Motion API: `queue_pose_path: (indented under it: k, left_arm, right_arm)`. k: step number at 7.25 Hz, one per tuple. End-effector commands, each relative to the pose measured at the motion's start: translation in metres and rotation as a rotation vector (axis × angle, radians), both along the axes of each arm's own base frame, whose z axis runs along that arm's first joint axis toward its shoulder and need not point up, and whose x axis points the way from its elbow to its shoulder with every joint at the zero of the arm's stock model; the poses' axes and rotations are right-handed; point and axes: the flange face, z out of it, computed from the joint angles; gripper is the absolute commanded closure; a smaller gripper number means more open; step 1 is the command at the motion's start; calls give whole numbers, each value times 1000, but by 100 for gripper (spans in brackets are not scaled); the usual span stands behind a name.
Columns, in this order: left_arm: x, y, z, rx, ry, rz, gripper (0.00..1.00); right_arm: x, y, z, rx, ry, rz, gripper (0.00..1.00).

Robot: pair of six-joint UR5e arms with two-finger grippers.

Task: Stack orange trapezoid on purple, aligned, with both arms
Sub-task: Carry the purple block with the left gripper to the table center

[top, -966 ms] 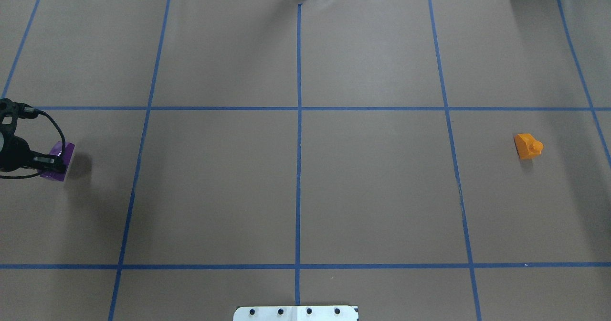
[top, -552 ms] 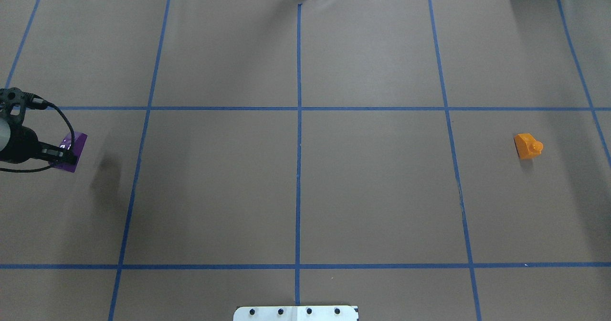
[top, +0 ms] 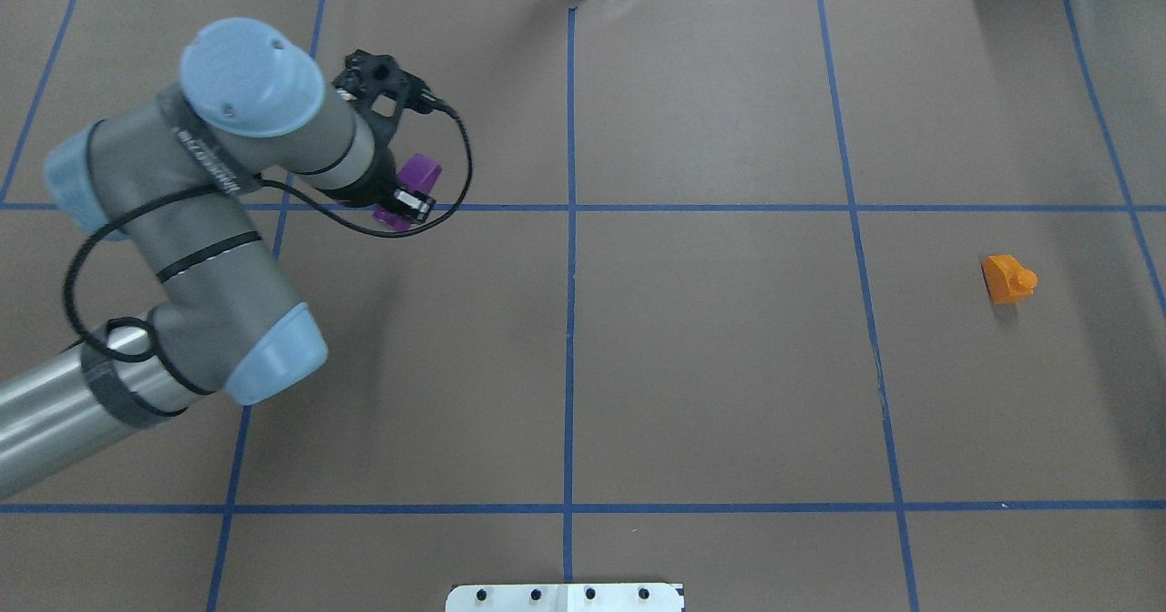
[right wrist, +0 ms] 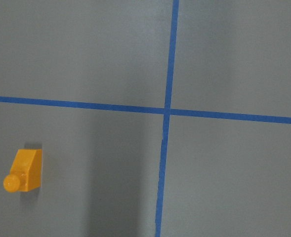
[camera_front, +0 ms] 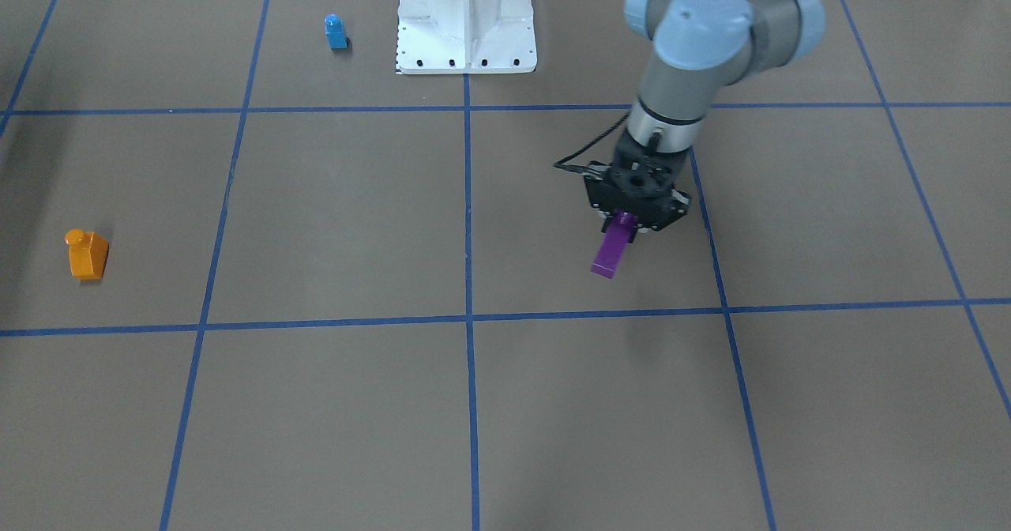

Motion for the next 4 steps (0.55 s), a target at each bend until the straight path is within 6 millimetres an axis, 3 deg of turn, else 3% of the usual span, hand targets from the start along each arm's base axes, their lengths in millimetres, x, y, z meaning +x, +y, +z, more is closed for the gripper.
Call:
queue_pose_path:
  k: [1,2,3,4]
  left_arm:
    - [87,-16,-64,3,-26,47,100]
    - [127,-19,-65,30,6,68,100]
    - [155,-19,-41,21,-7,87,100]
    - [164,-19,-33,34,7,95,100]
  right_arm:
    - [-1,-2,0,1,-9,-2,0]
    - [-2,-2,0,1,-9,-3,0]
    - [-2,-2,0,0,-9,-2,0]
    - [-3,-2,-1,-1,-18,-3,0]
